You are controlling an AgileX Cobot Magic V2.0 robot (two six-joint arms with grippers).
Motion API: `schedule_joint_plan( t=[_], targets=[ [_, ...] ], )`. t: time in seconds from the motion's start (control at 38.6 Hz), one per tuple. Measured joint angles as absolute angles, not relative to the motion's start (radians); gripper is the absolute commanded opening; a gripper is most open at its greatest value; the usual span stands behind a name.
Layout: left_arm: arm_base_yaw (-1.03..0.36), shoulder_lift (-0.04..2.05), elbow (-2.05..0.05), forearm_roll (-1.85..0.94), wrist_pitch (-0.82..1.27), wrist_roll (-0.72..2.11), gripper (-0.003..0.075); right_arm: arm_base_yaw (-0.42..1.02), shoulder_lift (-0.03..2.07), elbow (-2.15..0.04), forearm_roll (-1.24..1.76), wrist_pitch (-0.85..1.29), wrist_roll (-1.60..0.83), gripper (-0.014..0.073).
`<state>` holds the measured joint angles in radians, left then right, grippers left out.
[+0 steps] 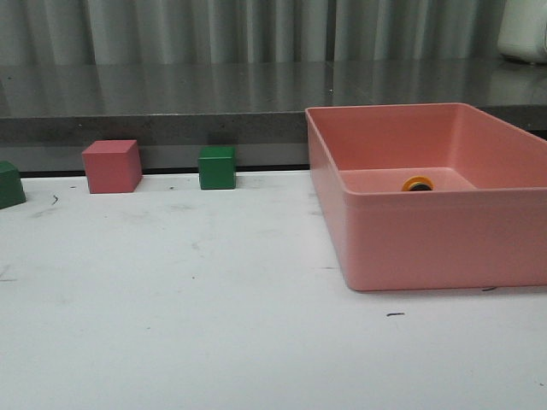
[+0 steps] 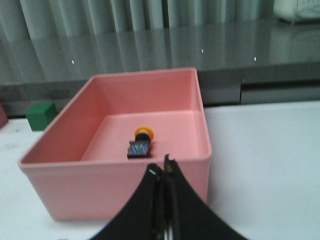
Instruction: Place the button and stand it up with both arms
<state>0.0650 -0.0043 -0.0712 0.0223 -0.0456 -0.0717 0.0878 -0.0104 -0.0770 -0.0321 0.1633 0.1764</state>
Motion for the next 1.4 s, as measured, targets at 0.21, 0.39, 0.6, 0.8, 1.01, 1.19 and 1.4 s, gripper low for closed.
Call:
schedule_joint_plan(
  t=[0.21,0.39,0.6,0.8,1.01,1.19,1.4],
  targets=[
    [0.065,0.095,-0.287,0.101,0.062,-0.072,-0.002,0.088,0.093,-0.306,-0.028,0.268,0.176,-0.006],
    [0.065,0.296,-0.396,0.105,0.19,-0.072,-0.002,0.088,0.337,-0.471,-0.027,0.357,0.176,-0.006],
    [0.065,0.39,-0.41,0.105,0.201,-0.072,0.0013,0.088,0.5,-0.524,-0.024,0.368,0.176,-0.0016],
    [0.065,0.39,-0.41,0.105,0.201,-0.072,0.0472,0.088,0.512,-0.524,-0.024,0.368,0.176,0.0408],
    [0.065,0.39,-0.411,0.105,0.199,-0.072,0.0667,0.088,0.513,-0.524,-0.024,0.368,0.176,0.0661],
    [0.065,0.39,-0.411,0.105,0.199,-0.072,0.0614,0.088,0.618,-0.536,-0.024,0.297,0.176,0.0661],
    [0.065,0.39,-0.411,0.105,0.198,-0.072,0.0572,0.088,0.973,-0.706,-0.024,0.247,0.176,0.0661]
  ],
)
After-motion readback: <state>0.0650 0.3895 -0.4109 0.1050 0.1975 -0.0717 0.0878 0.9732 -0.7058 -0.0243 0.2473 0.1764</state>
